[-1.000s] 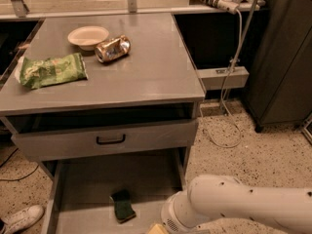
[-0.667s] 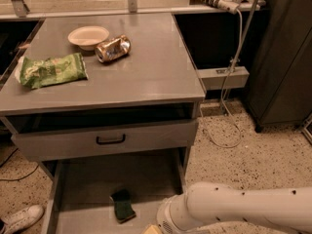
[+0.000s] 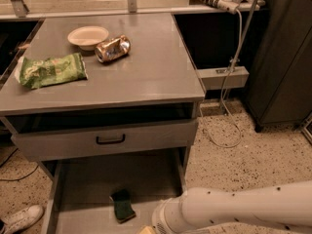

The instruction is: Pick sponge from middle drawer and place on counter

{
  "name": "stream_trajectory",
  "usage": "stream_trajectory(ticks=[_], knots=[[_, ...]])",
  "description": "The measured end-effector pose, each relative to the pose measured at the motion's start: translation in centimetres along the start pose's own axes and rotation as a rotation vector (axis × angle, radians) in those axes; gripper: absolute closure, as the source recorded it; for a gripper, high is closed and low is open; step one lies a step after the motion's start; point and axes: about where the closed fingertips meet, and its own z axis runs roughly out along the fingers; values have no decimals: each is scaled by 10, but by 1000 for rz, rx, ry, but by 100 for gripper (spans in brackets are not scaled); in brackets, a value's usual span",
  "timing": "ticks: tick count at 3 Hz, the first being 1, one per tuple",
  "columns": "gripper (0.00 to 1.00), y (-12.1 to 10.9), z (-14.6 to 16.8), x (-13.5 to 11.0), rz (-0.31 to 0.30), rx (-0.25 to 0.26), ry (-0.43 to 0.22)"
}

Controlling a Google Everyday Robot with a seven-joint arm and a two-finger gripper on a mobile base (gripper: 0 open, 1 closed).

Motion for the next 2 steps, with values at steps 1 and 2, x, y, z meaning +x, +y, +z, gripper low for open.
stream_trajectory(ticks=[1,2], knots=[[0,-11,31,-11,19,14,-60],[0,-23,59,-28,31,17,-115]])
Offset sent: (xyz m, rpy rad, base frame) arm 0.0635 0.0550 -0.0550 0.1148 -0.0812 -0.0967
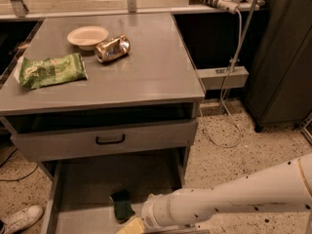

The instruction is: Pick sponge from middle drawer and place on counter

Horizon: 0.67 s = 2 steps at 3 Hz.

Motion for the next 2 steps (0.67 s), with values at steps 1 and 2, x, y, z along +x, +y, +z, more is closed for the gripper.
stream_trajectory(ticks=[1,2], knots=[[0,2,4,1,1,-9,-2],[0,7,26,-2,1,-21,-30]])
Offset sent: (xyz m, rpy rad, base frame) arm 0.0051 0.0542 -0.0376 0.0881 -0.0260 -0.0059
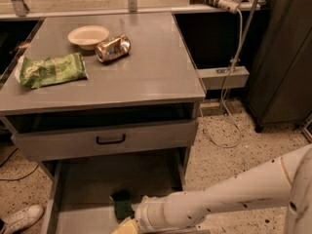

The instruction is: Pick sponge from middle drawer and place on counter

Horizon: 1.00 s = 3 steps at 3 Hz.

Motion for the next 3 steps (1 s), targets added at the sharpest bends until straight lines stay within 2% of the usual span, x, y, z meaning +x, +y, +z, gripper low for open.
stream_trajectory(ticks=[3], knots=[[0,3,69,-25,-15,-22,-63]])
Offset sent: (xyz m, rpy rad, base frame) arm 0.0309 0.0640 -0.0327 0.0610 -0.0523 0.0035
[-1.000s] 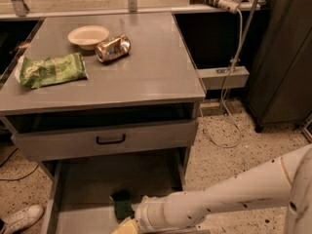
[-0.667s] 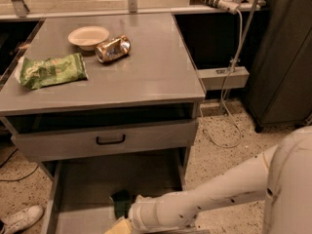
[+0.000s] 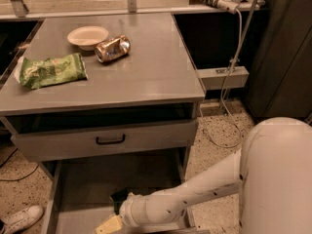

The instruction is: Pick sponge from middle drawer and place on counter

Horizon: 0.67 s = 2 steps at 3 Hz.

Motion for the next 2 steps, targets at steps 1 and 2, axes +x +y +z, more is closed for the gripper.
stream_trajectory(ticks=[1,2], knots=[[0,-11,12,2,20,31,13],[0,-33,10,7,46,91,29]])
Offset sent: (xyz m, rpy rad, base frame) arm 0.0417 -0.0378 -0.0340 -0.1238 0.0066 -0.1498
